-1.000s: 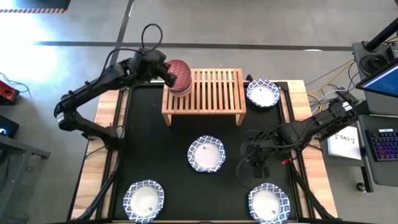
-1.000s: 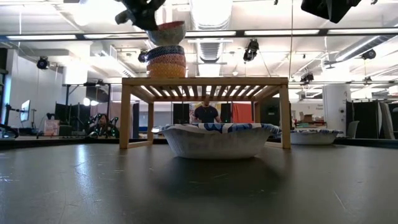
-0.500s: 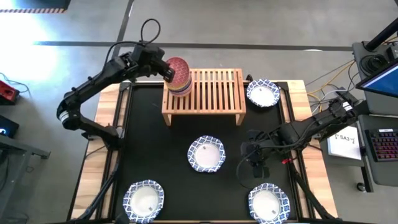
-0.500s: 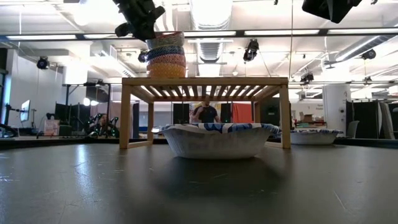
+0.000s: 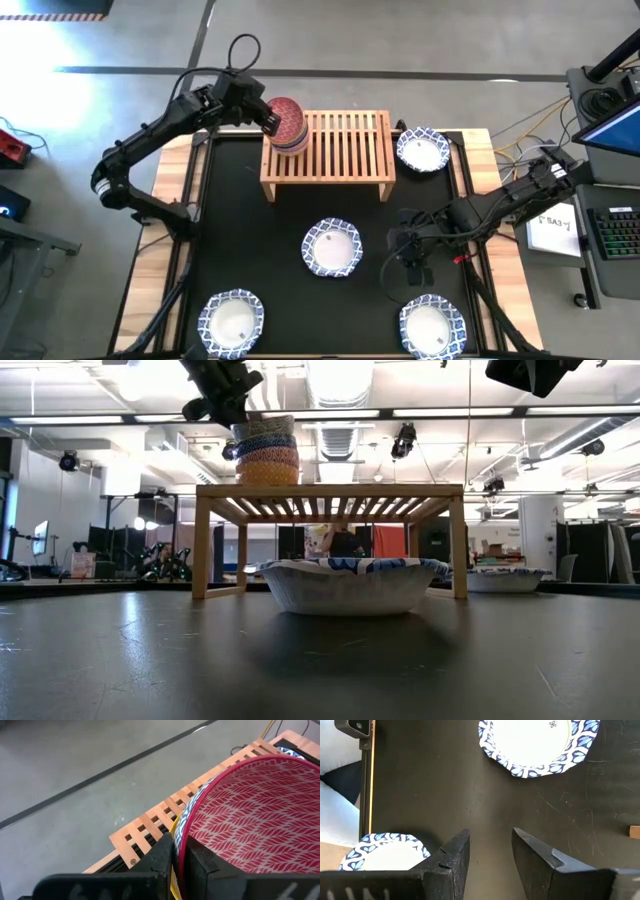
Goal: Place and stack bowls onto a shelf
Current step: Stack the red patterned bowl on top of the yellow bowl on the shelf, then put the white bowl on the shelf
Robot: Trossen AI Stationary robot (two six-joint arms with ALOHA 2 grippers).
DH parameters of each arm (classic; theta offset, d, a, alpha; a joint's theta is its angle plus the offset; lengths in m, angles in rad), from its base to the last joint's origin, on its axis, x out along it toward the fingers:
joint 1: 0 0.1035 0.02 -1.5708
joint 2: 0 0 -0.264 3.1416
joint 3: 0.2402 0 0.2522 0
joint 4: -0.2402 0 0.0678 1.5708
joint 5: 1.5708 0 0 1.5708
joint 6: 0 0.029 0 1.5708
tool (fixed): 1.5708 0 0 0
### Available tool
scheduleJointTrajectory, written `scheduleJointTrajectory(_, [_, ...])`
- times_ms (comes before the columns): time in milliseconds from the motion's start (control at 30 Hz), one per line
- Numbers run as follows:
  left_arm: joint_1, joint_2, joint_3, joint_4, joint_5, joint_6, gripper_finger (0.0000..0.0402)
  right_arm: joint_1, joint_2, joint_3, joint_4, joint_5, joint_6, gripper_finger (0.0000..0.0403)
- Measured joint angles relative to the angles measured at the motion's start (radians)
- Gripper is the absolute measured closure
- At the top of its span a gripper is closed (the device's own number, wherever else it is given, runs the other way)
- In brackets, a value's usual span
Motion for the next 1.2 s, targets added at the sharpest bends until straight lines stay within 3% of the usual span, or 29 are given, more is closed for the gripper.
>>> scheduleJointTrajectory(533, [0.001, 0.023, 0.000, -0.016, 0.007, 0.010, 0.0361, 0.000, 0.000, 0.000, -0.003, 0.000, 0.000, 0.0268])
scheduleJointTrajectory(867, [0.001, 0.020, 0.028, -0.013, 0.078, 0.061, 0.0357, 0.000, 0.000, 0.000, -0.003, 0.000, 0.008, 0.0268])
scheduleJointTrajectory(1200, [0.001, 0.018, 0.049, -0.061, 0.080, 0.084, 0.0280, 0.000, 0.000, 0.000, -0.004, 0.000, 0.008, 0.0268])
